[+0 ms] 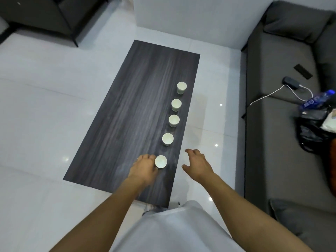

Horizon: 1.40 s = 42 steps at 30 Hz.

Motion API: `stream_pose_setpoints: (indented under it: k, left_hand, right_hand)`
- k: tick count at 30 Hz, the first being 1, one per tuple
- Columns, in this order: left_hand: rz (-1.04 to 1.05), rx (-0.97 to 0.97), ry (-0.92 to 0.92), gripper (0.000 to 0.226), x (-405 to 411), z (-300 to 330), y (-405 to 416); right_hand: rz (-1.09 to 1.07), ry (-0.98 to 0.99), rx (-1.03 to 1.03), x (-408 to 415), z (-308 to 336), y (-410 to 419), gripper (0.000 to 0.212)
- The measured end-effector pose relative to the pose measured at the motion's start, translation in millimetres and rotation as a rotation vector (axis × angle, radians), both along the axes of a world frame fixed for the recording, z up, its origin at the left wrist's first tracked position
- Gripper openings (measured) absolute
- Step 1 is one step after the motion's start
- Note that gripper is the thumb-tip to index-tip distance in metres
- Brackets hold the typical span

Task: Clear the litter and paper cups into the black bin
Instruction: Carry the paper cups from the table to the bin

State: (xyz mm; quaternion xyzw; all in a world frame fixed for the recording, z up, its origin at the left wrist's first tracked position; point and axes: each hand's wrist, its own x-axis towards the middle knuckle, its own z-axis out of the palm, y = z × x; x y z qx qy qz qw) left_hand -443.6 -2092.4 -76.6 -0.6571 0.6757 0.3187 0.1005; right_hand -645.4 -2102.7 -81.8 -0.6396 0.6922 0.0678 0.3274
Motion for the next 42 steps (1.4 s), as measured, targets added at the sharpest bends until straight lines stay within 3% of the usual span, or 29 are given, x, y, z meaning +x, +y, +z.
stream_pose_setpoints:
  k: [8,17,21,26,32,36,42]
  left_hand:
    - [0.201,0.087,0.015,0.053,-1,-35,-24]
    - [0.513,0.208,-0.040,0.044,-51,-106,-47]
    - [0.622,0.146,-0.052,0.046,-66,-151,-58]
    - [0.660,0.041,-0.062,0.052,-78,-211,-68]
    - [0.575,0.217,-0.134,0.079,-94,-267,-63]
    - [0.537,0.251,-0.130,0.077,-98,-282,-62]
    - [0.641,0.192,-0.115,0.068,-96,-272,-55]
  right_hand:
    - [0.243,0.012,0.062,13,-30,-80,0.049]
    - [0.444,-0.012,0.138,14,-103,-166,0.066]
    - [0.541,-0.024,0.127,20,-145,-195,0.070]
    - [0.648,-0.007,0.141,29,-207,-207,0.077]
    - [0.686,-0.023,0.148,35,-259,-206,0.086]
    - [0.715,-0.049,0.148,35,-277,-203,0.079]
    - [0.745,-0.049,0.182,34,-270,-196,0.071]
